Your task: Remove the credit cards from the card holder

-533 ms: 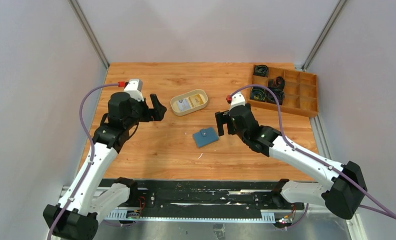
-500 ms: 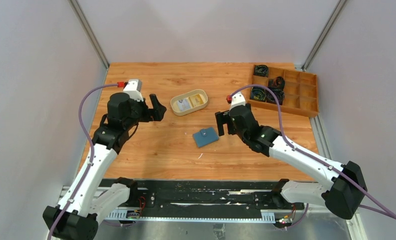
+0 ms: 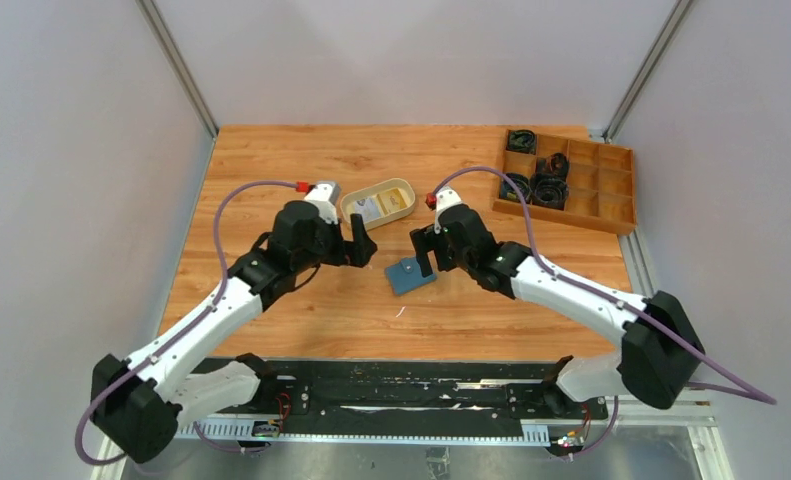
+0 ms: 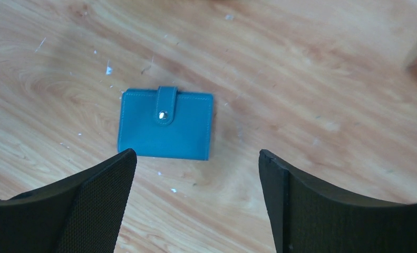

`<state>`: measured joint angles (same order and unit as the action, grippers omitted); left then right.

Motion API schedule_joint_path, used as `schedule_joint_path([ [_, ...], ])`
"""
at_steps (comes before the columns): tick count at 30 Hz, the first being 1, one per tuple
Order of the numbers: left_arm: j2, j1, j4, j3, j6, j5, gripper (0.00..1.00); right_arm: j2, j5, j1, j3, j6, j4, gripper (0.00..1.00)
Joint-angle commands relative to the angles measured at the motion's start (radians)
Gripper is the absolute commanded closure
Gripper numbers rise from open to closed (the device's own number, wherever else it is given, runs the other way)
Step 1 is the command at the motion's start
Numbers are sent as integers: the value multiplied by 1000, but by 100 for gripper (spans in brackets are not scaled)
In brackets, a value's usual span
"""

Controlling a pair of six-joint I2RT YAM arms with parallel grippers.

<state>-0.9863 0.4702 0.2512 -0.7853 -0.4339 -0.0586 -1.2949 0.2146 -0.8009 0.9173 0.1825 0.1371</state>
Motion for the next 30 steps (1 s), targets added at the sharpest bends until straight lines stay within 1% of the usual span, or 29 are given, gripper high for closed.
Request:
schedule_joint_path([
  [1,-97,110,37,-35,-43,173,0,-68,-139,62,-28,152,-53,12],
  [2,-140,110,15,-25,-59,158,0,-79,-191,87,-55,220,-93,14],
  [4,-205,111,-40,-18,-89,123,1,-104,-261,110,-93,300,-172,16],
  [6,-265,110,-72,-26,-105,118,2,-136,-290,116,-108,343,-216,18],
  [9,-344,110,-117,-39,-99,120,3,-172,-359,119,-106,387,-228,20],
  [13,-463,111,-176,-78,-86,67,8,-176,-373,119,-177,506,-285,25],
  [16,-534,110,-206,-99,-86,25,12,-131,-341,119,-274,640,-332,27],
  [18,-557,110,-233,-98,-93,2,14,-94,-324,120,-333,699,-338,28],
  [22,-606,118,-245,-98,-95,-19,15,-92,-325,119,-376,720,-380,28],
  [30,-675,157,-326,-59,-153,-57,19,-228,-343,133,-344,746,-527,29],
])
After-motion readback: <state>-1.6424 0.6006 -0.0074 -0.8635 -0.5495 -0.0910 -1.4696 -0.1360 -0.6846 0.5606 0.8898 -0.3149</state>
